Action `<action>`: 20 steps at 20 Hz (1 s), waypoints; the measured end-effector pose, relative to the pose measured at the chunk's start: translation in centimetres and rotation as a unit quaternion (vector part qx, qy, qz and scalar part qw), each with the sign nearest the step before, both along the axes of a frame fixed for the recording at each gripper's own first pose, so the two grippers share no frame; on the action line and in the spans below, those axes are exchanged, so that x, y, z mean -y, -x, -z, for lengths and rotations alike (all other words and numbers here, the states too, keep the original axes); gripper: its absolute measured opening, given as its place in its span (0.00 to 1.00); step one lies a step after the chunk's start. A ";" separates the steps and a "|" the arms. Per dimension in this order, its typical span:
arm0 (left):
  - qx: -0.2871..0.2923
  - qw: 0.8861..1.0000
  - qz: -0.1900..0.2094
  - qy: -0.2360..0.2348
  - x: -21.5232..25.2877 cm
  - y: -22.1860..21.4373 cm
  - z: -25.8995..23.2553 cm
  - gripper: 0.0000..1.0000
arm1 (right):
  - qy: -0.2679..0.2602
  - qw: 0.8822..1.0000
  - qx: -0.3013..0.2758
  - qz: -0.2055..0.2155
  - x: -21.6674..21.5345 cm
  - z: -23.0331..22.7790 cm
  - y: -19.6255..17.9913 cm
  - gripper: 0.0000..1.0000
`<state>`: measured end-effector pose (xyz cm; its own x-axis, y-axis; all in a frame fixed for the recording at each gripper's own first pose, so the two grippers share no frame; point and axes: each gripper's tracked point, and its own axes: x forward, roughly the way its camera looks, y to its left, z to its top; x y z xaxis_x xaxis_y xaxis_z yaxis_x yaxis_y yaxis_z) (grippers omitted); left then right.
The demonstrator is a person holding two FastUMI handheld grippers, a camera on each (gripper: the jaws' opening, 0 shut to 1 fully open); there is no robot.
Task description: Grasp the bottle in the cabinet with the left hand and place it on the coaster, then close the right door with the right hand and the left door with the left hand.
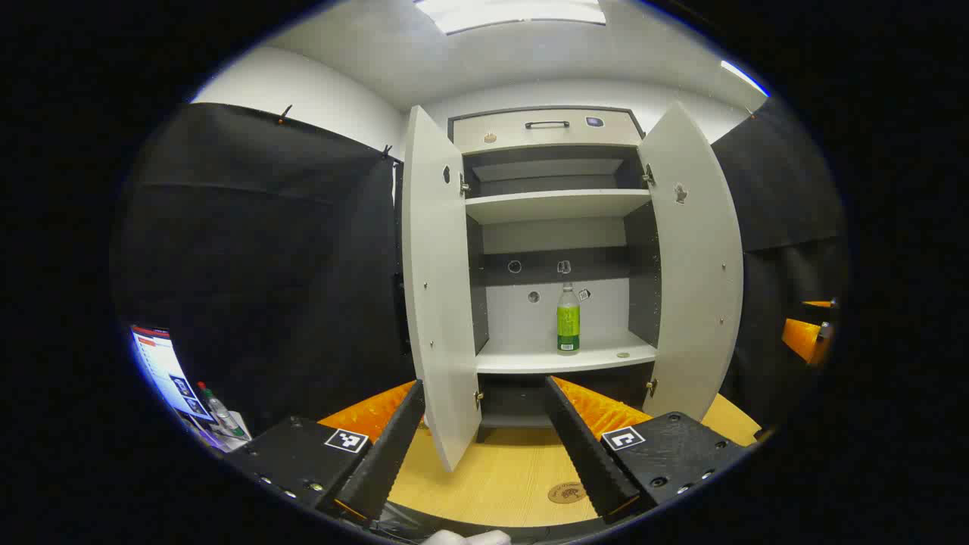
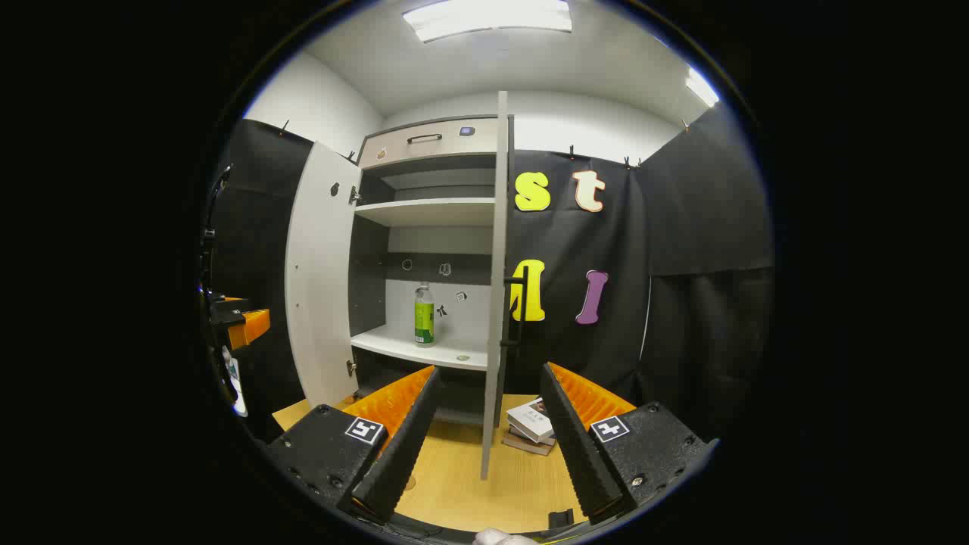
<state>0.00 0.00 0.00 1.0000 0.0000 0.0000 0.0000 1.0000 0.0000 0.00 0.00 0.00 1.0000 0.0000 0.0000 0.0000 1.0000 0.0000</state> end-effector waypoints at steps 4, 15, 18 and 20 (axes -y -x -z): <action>0.010 1.000 0.024 0.008 -1.5 -1.8 0.0 0.96 | 0.024 1.000 0.000 0.014 -3.1 -0.4 -1.0 0.82; 0.001 0.997 0.071 -0.003 1.8 -5.5 0.5 0.96 | 0.015 1.000 0.003 0.019 -4.9 -2.1 -4.1 0.82; 0.000 0.997 0.075 -0.010 2.0 -6.0 0.5 0.96 | 0.008 1.000 0.004 0.026 -4.4 -2.2 -4.5 0.82; 0.001 0.997 0.074 -0.014 1.8 -6.4 0.5 0.96 | 0.002 1.000 0.003 0.027 -4.5 -2.1 -4.8 0.82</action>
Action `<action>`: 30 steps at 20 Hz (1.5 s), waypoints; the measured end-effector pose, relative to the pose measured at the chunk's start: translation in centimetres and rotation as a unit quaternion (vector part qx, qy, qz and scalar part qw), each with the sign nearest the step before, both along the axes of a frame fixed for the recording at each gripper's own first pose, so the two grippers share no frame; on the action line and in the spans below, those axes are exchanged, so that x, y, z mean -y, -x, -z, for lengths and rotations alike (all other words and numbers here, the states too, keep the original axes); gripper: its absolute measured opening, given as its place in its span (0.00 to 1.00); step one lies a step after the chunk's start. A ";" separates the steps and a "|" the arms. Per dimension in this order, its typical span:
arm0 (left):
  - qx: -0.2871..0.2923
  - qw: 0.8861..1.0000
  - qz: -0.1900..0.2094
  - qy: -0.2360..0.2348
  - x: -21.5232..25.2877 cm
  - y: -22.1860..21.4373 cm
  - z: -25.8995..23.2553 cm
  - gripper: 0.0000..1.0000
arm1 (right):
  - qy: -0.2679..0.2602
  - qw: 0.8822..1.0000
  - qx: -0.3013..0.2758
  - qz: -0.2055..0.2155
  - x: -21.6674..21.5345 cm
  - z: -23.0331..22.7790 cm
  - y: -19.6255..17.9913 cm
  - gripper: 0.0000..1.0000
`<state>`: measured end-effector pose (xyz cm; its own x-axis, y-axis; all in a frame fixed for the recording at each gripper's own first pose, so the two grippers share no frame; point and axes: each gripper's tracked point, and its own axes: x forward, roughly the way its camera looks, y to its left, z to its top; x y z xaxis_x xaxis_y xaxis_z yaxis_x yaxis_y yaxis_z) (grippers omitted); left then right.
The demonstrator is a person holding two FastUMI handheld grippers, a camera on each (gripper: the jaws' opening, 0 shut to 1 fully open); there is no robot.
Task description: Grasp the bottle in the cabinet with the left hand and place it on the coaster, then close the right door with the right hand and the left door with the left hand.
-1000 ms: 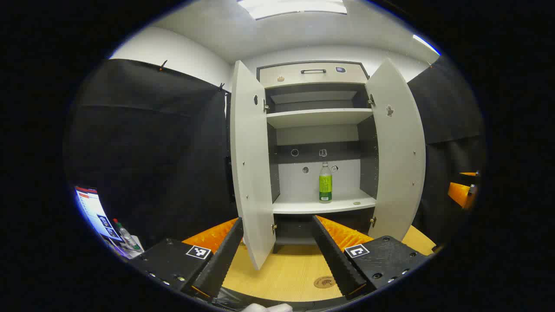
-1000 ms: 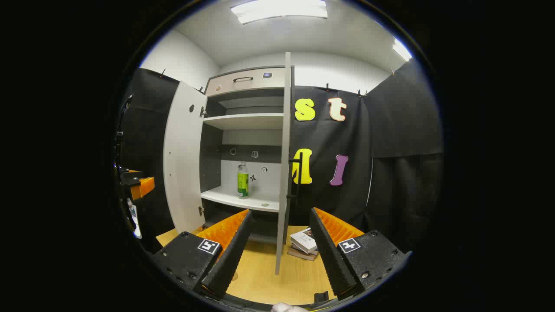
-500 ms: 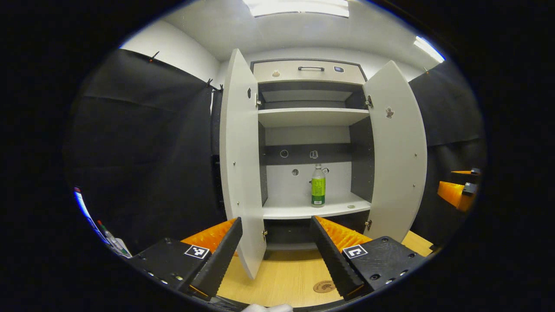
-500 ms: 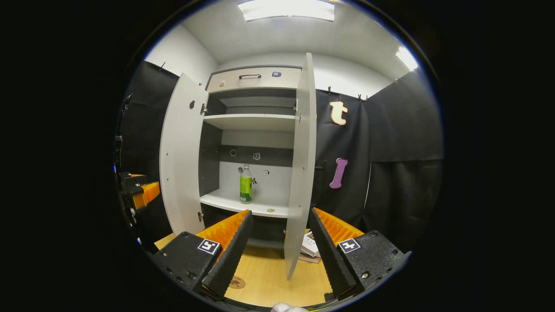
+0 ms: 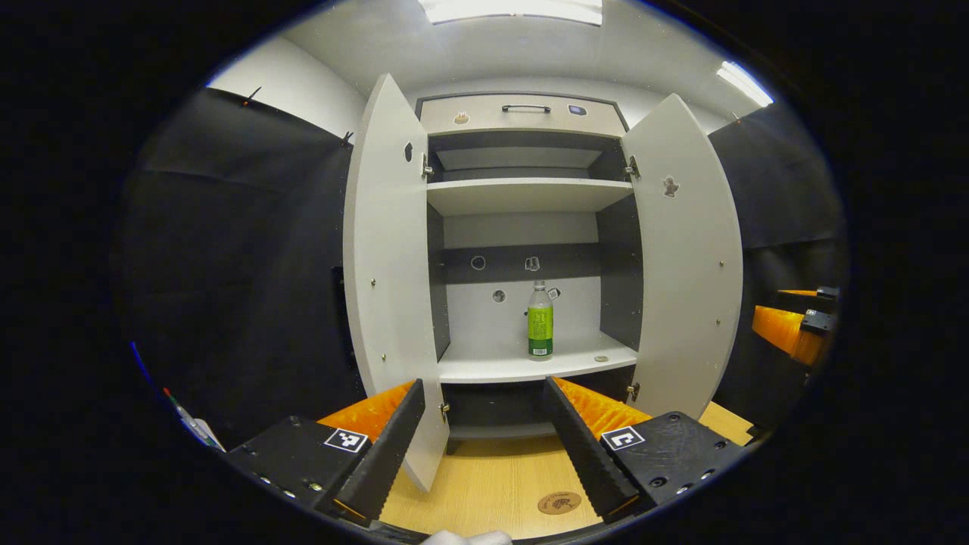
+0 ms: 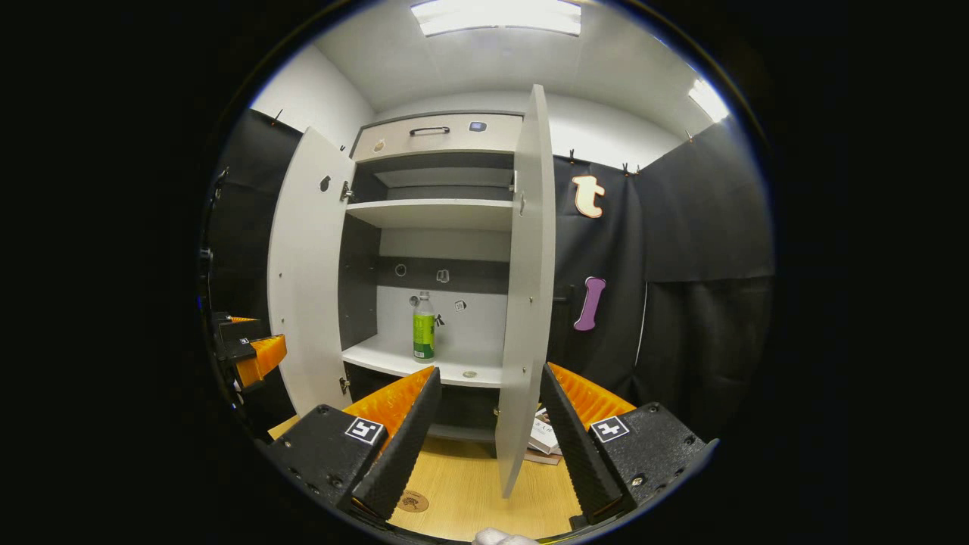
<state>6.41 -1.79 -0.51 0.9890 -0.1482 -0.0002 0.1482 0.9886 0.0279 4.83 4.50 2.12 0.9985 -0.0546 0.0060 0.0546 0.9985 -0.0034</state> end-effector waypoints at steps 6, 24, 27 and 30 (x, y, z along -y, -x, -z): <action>0.009 1.000 0.000 -0.004 -0.4 -2.7 -0.1 0.96 | -0.004 1.000 -0.009 0.004 -0.6 0.4 -0.7 0.82; 0.071 0.995 0.064 0.029 15.5 -31.1 -4.9 0.95 | 0.003 0.998 -0.051 0.045 -1.0 0.0 -0.7 0.82; 0.051 0.997 0.054 0.024 17.5 -34.8 -2.9 0.96 | 0.003 0.997 -0.057 0.050 -1.0 0.5 -0.9 0.82; 0.035 0.998 0.047 0.022 18.9 -37.8 -1.1 0.96 | 0.016 0.996 -0.068 0.056 -0.7 0.9 -0.8 0.82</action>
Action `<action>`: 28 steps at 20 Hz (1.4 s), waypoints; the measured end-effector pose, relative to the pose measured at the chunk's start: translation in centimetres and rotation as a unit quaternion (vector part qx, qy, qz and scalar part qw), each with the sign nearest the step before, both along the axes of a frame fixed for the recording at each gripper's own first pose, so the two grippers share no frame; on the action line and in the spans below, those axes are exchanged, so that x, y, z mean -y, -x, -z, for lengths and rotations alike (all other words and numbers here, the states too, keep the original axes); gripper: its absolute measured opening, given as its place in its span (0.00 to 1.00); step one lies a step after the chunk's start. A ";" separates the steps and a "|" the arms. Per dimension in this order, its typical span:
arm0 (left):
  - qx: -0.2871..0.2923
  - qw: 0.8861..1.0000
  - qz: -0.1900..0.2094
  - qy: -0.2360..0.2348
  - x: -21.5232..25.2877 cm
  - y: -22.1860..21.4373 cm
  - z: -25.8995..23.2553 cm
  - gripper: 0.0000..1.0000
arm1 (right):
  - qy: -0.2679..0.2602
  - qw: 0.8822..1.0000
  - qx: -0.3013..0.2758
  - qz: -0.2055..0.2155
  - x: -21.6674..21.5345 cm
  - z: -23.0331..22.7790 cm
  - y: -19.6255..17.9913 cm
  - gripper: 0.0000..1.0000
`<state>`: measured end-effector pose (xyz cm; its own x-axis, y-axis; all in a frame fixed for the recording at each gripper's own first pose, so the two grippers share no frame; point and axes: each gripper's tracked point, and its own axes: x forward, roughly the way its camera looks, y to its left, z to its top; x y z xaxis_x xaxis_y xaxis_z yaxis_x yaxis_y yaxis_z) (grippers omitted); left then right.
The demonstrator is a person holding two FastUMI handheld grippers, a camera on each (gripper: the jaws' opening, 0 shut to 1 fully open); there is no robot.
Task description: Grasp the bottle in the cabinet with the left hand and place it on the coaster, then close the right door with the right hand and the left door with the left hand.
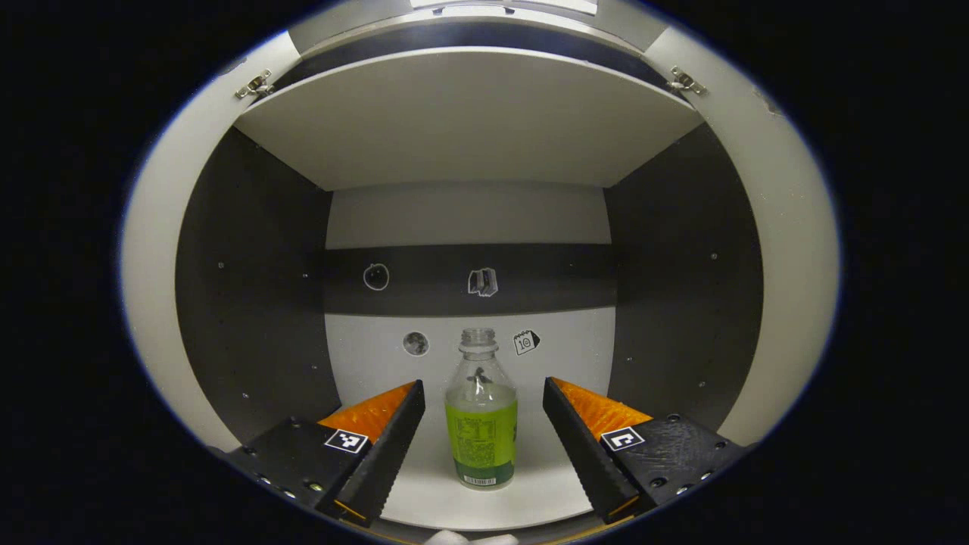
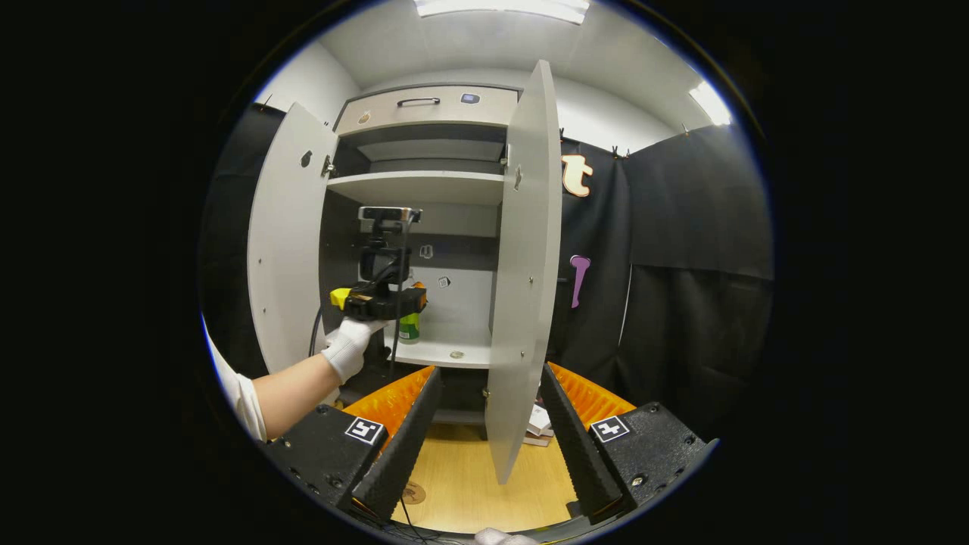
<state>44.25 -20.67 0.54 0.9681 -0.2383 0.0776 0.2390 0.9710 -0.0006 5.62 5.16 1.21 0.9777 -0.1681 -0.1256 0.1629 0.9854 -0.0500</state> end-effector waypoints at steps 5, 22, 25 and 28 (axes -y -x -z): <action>-0.034 0.999 -0.018 0.000 0.6 -2.7 2.3 0.96 | 0.006 1.000 0.000 0.016 1.4 0.0 0.3 0.82; 0.041 0.999 0.010 0.013 -6.0 16.1 -0.1 0.78 | 0.002 1.000 -0.008 0.006 1.7 1.4 2.9 0.82; 0.038 0.999 0.020 0.014 -6.9 20.9 3.2 0.78 | 0.003 1.000 -0.010 0.009 2.1 1.8 3.6 0.82; 0.031 0.998 0.045 0.010 -6.5 24.6 6.7 0.75 | 0.010 1.000 -0.019 0.014 3.0 2.6 4.2 0.82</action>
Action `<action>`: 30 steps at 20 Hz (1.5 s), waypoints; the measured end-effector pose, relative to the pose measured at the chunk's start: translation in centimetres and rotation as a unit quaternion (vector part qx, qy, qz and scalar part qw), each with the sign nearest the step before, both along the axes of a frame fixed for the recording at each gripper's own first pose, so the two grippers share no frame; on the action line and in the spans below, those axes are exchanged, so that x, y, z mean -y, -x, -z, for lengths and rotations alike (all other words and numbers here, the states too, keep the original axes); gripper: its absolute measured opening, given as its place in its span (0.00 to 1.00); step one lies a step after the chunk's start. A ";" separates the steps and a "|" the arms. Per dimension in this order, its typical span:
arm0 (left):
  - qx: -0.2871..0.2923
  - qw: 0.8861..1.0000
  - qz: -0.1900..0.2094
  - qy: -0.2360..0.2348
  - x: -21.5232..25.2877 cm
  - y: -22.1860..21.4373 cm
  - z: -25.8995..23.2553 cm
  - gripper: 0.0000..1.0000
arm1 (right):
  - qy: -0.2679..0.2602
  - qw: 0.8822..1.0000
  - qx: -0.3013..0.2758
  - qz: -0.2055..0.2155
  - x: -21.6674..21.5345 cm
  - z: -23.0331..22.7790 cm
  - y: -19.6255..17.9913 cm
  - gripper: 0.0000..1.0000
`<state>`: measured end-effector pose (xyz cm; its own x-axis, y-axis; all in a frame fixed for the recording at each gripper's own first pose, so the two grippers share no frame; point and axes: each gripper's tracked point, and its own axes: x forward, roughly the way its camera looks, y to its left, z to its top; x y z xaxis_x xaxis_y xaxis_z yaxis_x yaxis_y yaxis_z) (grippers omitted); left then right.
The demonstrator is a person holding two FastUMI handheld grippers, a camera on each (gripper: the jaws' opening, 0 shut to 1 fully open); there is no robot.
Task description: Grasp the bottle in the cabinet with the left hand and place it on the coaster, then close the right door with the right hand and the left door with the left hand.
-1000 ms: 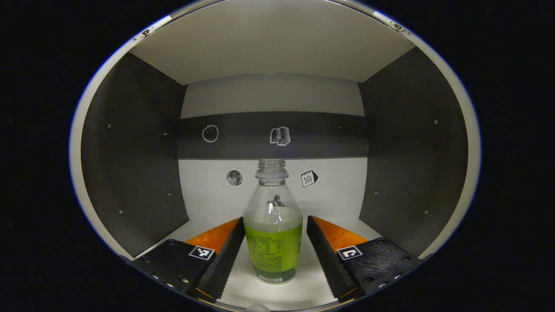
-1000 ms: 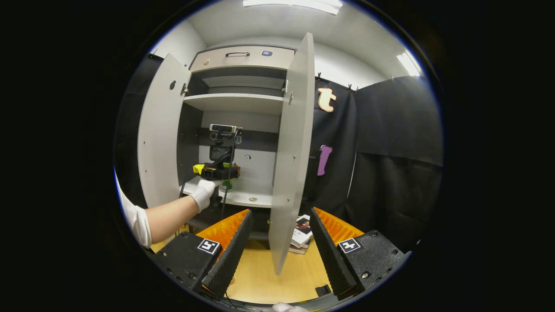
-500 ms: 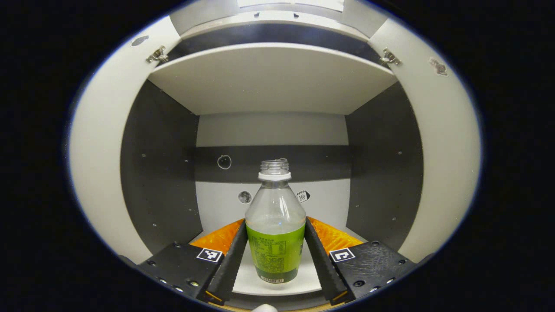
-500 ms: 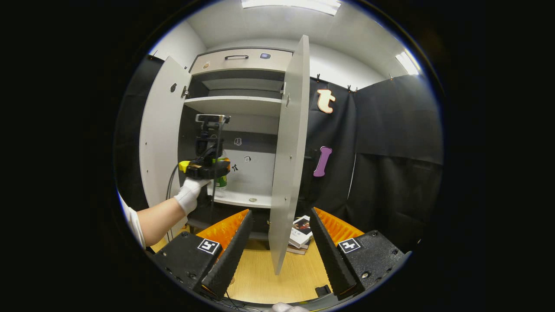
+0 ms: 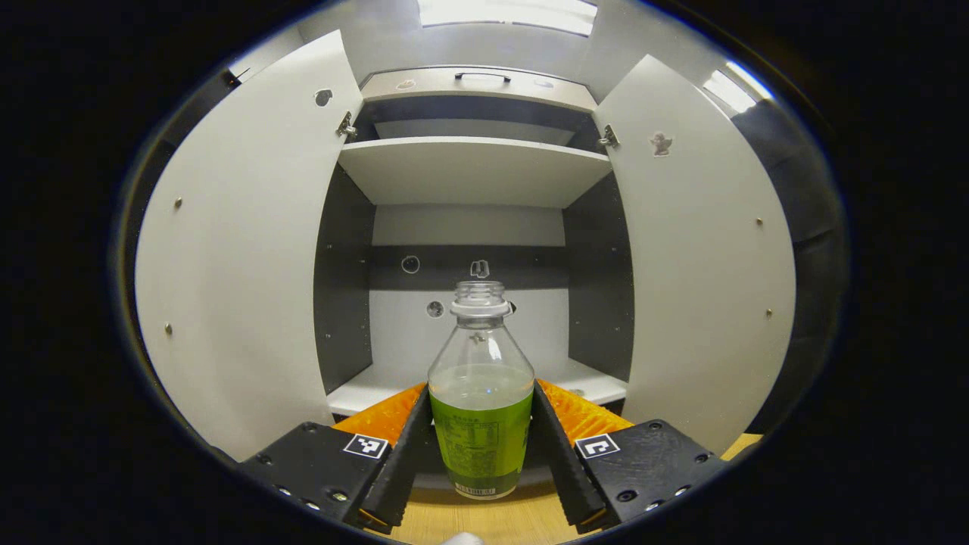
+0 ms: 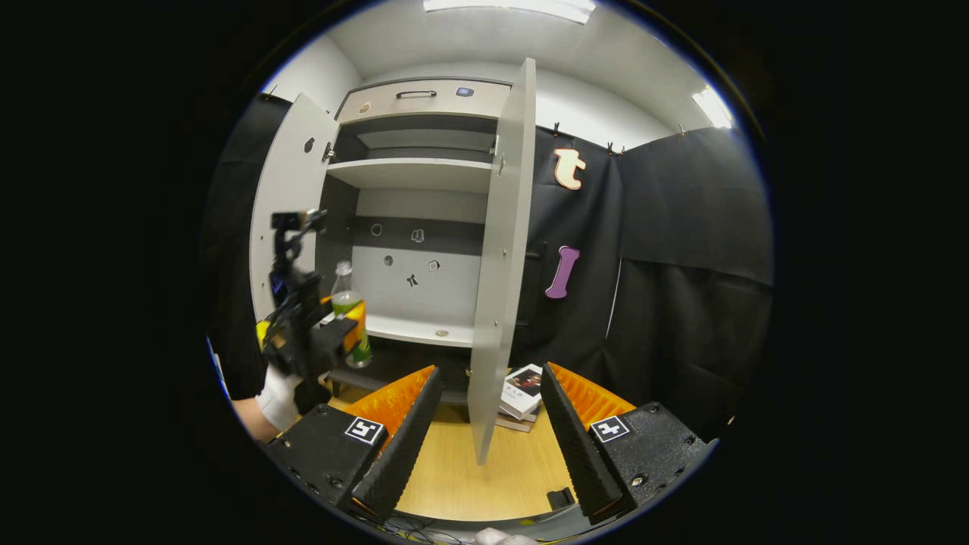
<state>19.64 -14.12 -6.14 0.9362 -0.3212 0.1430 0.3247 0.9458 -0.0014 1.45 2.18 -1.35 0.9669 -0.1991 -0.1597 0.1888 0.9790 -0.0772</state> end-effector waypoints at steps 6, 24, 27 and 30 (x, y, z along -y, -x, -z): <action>0.001 0.999 0.035 -0.027 2.2 4.2 6.8 0.75 | -0.001 1.000 -0.017 0.020 1.9 1.4 0.3 0.82; -0.066 0.993 0.098 -0.032 4.0 8.5 24.8 0.75 | 0.027 0.998 -0.059 0.001 1.5 3.4 0.1 0.82; -0.082 0.991 0.101 -0.033 3.9 8.7 26.4 0.76 | 0.029 0.998 -0.059 -0.006 1.2 3.4 0.3 0.82; -0.097 0.989 0.106 -0.024 3.7 9.2 27.6 0.77 | 0.027 0.998 -0.060 -0.006 1.3 3.7 0.4 0.82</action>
<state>10.44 -17.78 -33.73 0.8558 -0.5144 -0.0536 0.5129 0.8575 -0.0401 1.02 0.92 -5.01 0.9442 -0.1985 -0.2630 0.1628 0.9750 -0.1513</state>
